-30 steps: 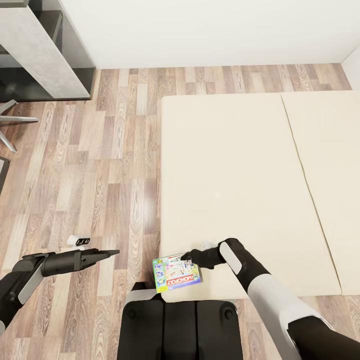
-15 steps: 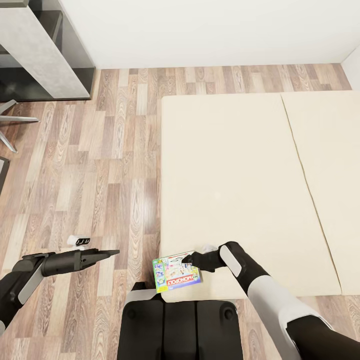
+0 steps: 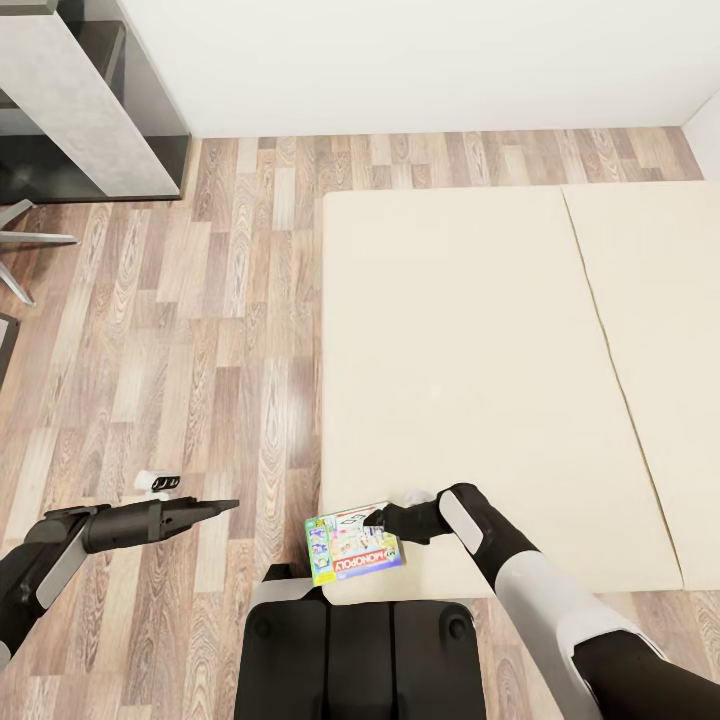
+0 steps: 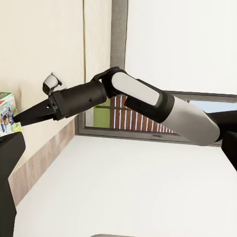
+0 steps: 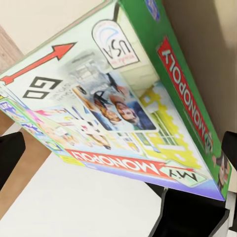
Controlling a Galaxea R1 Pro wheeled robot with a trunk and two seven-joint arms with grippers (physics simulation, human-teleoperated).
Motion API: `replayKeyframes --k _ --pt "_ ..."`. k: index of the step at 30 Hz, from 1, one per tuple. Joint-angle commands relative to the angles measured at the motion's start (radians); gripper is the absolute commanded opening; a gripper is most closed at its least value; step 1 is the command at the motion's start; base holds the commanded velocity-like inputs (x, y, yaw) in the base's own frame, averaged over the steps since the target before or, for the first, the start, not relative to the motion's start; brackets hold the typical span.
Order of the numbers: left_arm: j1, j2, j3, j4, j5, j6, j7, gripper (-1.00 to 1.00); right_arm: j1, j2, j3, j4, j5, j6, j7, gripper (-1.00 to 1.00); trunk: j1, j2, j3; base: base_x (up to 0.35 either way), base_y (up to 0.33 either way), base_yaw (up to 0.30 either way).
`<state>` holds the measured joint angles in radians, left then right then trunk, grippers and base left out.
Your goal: Put all the toys in the child's room - the three board games (two on the bed and one on the table), the two jigsaw puzzles on the table, and the tennis ball on the table - inside the toy box on the table in the child's room.
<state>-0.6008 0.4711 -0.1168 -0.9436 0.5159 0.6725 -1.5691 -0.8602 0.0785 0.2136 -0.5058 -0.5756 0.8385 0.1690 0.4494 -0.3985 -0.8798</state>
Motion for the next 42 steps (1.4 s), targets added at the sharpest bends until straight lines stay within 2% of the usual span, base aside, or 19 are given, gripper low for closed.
replayKeyframes --k 1,42 --pt "-0.001 0.001 -0.004 0.000 0.006 0.011 -0.002 1.00 0.000 0.000 0.001 0.000 0.009 0.003 0.007 1.00 0.001 -0.002 -0.001 0.000 0.000 0.000" --pt "-0.001 0.001 -0.003 0.000 0.006 0.011 -0.002 1.00 0.000 0.002 0.001 0.000 0.009 0.002 0.007 1.00 0.001 -0.002 -0.001 0.000 0.034 0.000"
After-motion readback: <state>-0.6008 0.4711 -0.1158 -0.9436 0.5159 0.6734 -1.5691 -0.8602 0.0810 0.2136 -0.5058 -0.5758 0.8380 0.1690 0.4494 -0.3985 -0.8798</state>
